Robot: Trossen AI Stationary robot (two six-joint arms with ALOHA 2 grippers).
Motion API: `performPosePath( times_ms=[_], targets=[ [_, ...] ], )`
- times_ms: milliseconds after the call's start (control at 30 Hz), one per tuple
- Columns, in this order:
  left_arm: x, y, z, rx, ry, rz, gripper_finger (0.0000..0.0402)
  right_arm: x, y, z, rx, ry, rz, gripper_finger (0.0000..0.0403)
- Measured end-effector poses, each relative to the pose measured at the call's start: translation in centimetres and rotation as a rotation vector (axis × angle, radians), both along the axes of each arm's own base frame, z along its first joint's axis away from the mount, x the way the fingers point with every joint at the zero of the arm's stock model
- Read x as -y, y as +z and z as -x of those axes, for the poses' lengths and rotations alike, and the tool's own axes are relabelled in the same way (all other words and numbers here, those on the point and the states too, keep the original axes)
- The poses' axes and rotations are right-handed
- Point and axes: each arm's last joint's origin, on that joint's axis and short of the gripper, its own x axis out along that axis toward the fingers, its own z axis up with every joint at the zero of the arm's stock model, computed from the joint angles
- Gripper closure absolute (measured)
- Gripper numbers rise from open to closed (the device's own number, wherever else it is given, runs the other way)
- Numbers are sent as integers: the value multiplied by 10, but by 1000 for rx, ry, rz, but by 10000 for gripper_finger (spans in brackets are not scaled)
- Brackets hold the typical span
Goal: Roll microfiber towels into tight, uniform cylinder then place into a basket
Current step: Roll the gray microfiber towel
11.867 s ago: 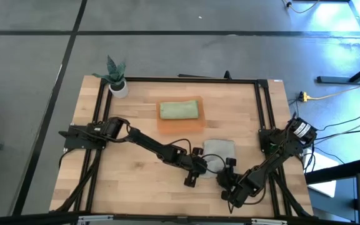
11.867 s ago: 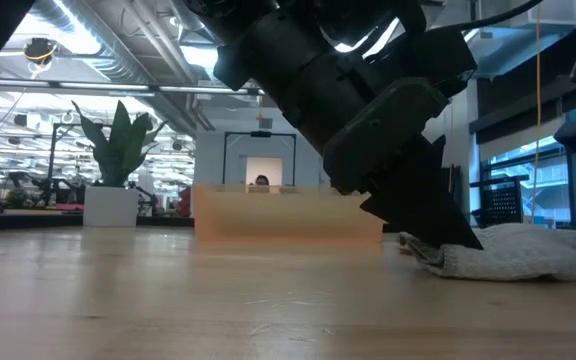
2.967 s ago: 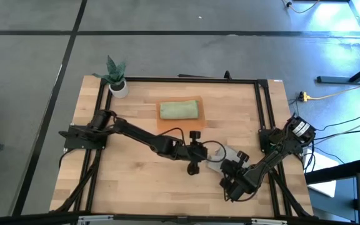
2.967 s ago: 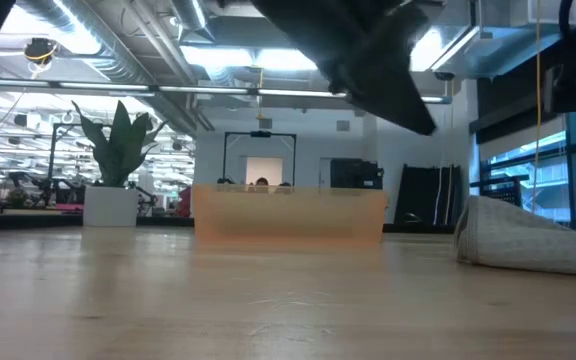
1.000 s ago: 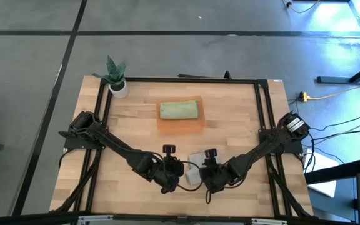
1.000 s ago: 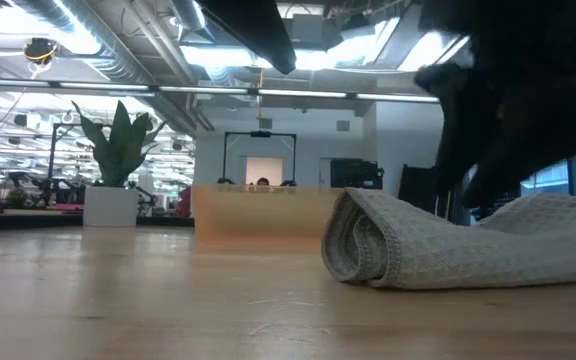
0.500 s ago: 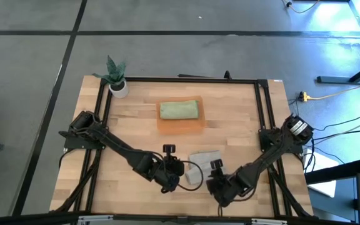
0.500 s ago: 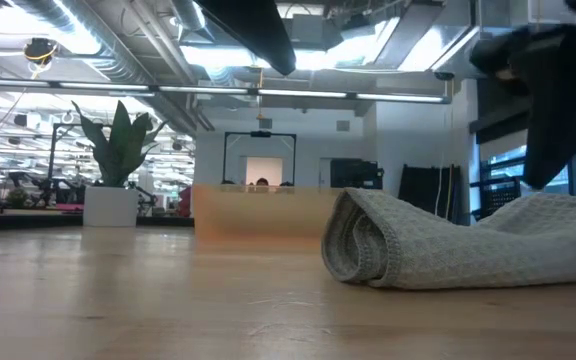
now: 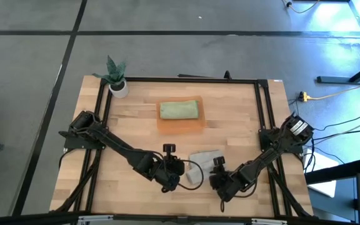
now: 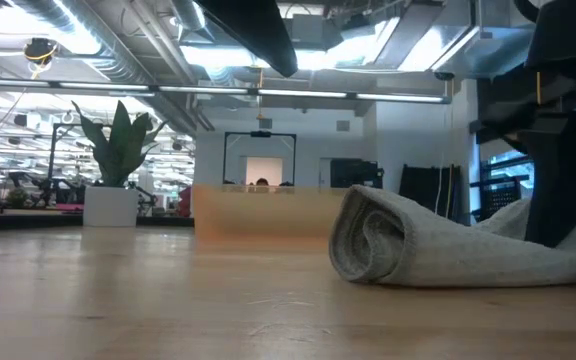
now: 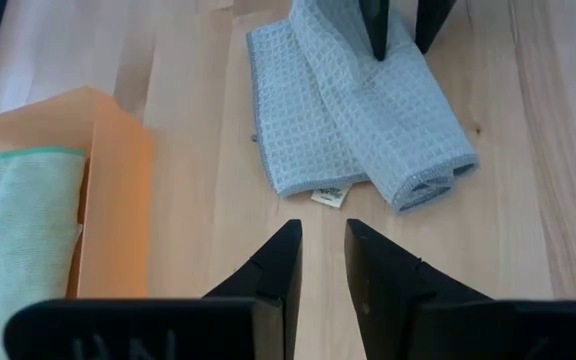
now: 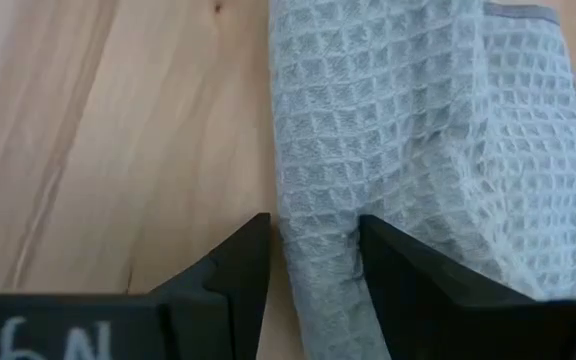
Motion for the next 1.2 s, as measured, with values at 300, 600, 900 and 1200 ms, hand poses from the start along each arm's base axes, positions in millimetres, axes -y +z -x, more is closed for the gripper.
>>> performPosePath(
  times_ms=[300, 600, 900, 1200],
  targets=[
    [0, 0, 0, 0, 1, 1, 333, 12, -9, 3, 22, -132, -52, 255],
    [0, 0, 0, 1, 1, 1, 333, 13, -11, 3, 30, -179, -63, 370],
    [-1, -1, -2, 20, 24, -36, 333, 11, -8, 1, 5, -194, -113, 385],
    [-15, -32, -22, -68, 14, -41, 333, 1, 9, -7, -87, -127, -114, 386]
  ],
)
